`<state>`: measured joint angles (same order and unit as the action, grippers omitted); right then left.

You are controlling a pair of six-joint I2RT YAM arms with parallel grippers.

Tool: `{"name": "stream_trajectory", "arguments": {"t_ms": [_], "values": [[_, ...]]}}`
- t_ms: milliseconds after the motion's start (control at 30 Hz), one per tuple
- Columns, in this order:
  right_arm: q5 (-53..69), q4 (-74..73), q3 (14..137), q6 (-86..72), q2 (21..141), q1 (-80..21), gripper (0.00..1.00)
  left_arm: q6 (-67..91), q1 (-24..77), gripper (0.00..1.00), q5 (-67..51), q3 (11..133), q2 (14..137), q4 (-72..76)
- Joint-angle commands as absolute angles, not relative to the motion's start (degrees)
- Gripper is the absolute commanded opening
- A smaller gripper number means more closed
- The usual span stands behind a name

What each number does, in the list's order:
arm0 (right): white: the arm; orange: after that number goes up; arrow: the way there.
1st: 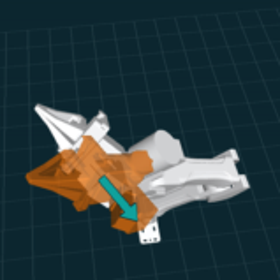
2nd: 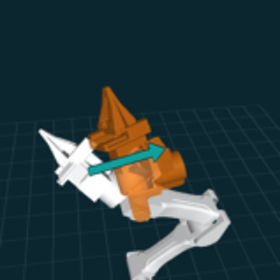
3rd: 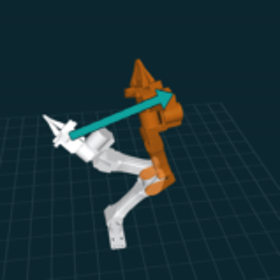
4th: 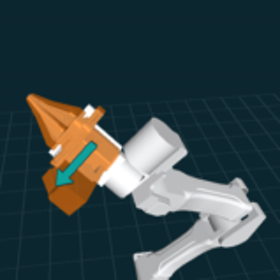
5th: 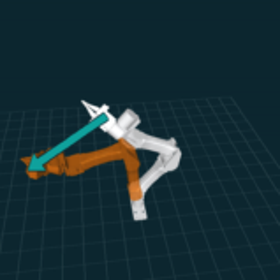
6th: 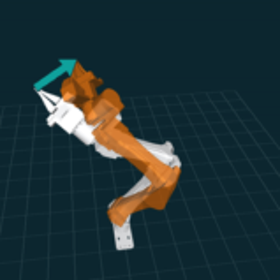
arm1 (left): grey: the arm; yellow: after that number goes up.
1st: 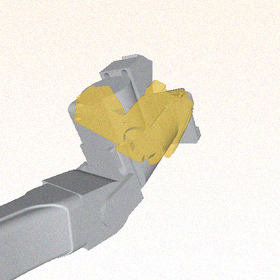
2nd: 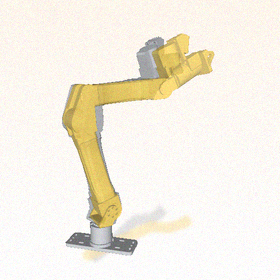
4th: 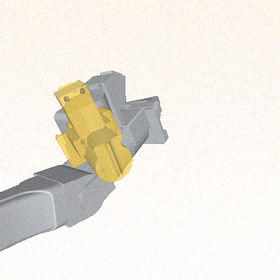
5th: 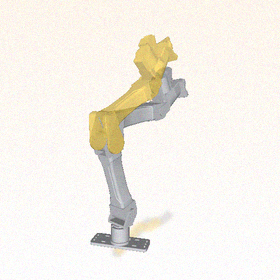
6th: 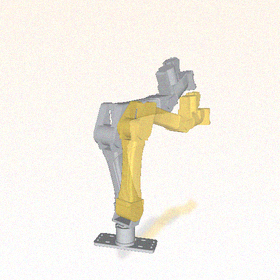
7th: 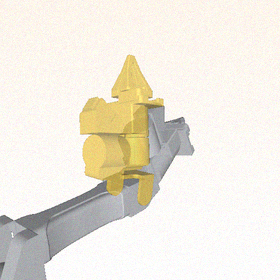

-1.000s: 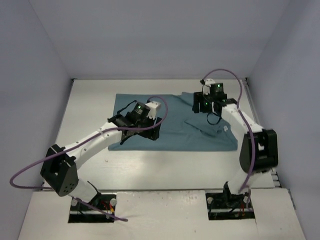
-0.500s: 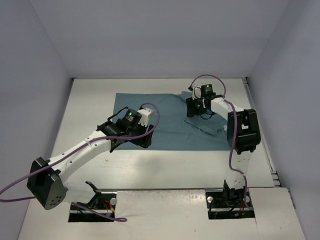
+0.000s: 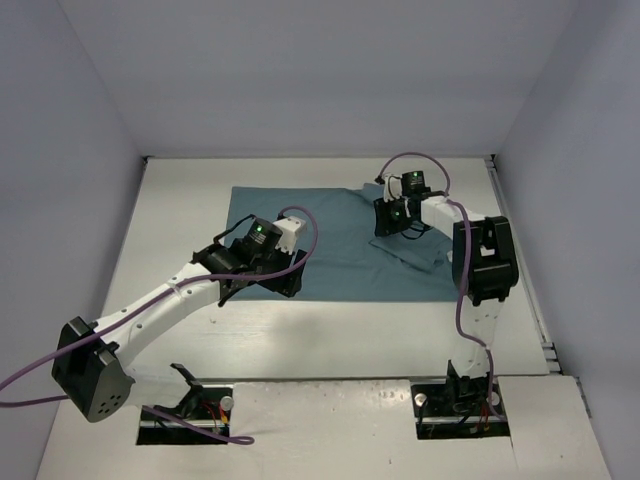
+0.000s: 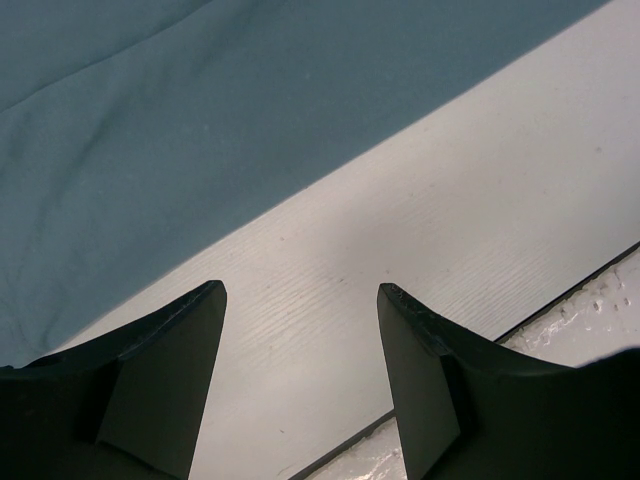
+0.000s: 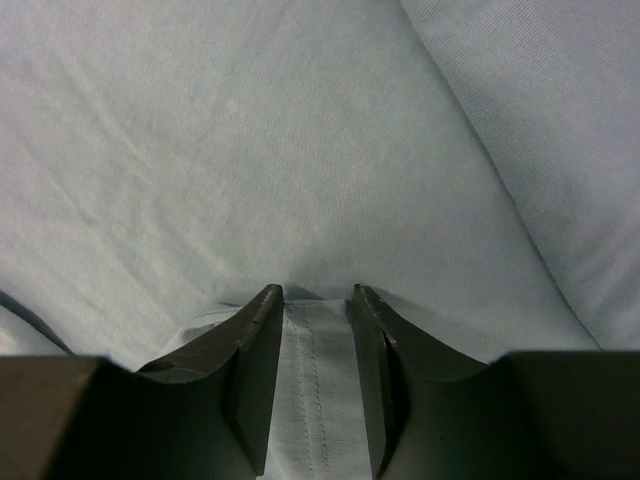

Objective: Fold and stack the t-shirts

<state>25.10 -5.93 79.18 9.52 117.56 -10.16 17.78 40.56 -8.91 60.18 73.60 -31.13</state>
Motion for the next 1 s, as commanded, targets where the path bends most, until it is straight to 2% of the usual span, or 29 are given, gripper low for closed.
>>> {"name": "stream_trajectory", "arguments": {"t_ms": [0,133,233,567,967], "values": [[27.53,-6.13,79.69,10.28,116.57,-10.2,0.21,17.2,40.96,0.6,-8.59,61.17,72.22,-30.5],[27.5,-6.41,79.72,10.2,115.97,-10.2,0.05,17.14,40.96,0.6,-8.7,61.42,72.17,-30.51],[27.18,-6.62,79.58,10.0,114.6,-10.17,0.0,17.29,40.96,0.6,-8.61,61.44,71.96,-30.59],[25.68,-6.94,74.93,7.98,105.94,-11.6,0.0,17.16,40.96,0.6,-8.19,61.59,71.81,-30.36],[20.21,-6.94,63.56,2.81,95.6,-17.88,0.0,16.36,40.96,0.6,-8.34,63.42,74.75,-30.25]]}}
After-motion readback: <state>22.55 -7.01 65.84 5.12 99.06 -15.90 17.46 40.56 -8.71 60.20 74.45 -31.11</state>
